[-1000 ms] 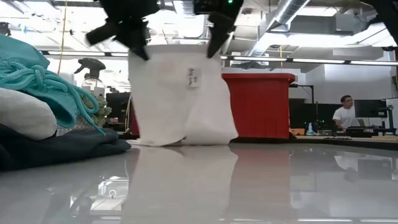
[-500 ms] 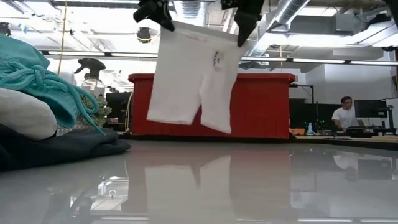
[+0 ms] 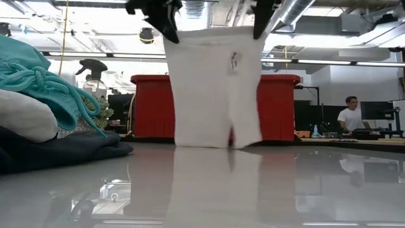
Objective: Fold Laundry from Bin
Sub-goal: Fold the white shorts
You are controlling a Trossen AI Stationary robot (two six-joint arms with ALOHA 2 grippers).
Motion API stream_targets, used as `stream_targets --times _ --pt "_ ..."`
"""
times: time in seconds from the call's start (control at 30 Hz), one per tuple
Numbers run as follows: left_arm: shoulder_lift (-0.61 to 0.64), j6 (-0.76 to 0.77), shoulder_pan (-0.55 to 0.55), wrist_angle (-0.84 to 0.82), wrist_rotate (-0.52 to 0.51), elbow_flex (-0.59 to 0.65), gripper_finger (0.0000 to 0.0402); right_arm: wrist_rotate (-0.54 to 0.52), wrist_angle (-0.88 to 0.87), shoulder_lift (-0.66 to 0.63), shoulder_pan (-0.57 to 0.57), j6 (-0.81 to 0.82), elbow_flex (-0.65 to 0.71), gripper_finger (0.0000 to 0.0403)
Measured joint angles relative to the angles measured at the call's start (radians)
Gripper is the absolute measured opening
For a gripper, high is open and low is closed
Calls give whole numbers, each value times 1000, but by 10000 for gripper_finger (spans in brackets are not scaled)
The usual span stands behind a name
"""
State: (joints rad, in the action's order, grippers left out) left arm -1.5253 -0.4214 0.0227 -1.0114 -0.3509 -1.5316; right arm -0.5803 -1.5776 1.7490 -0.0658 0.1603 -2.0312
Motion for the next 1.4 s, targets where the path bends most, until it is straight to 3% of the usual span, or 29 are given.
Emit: stream_targets --times 0.1,0.23,0.37,0.5,0.67,0.83,1.1,1.27,1.4 --pt "0 107 -88 1 23 -16 0 104 0 -20 75 76 0 21" --pt "1 310 -183 -16 108 -132 0 256 2 -30 153 221 0 21" --pt "2 446 -225 10 160 -210 0 261 2 -30 221 358 0 21" --pt "2 470 -202 -29 186 -211 0 317 4 -30 253 491 0 21" --pt "1 448 -105 22 334 -95 0 316 6 -28 250 520 13 21" --pt "1 350 -14 133 408 68 0 289 25 -27 188 490 152 21" --pt "1 237 135 373 403 312 0 294 396 -26 -25 295 506 21" --pt "1 233 207 568 323 425 0 297 574 -26 -131 214 628 22" --pt "1 211 241 616 285 475 15 300 709 -26 -186 179 683 72"
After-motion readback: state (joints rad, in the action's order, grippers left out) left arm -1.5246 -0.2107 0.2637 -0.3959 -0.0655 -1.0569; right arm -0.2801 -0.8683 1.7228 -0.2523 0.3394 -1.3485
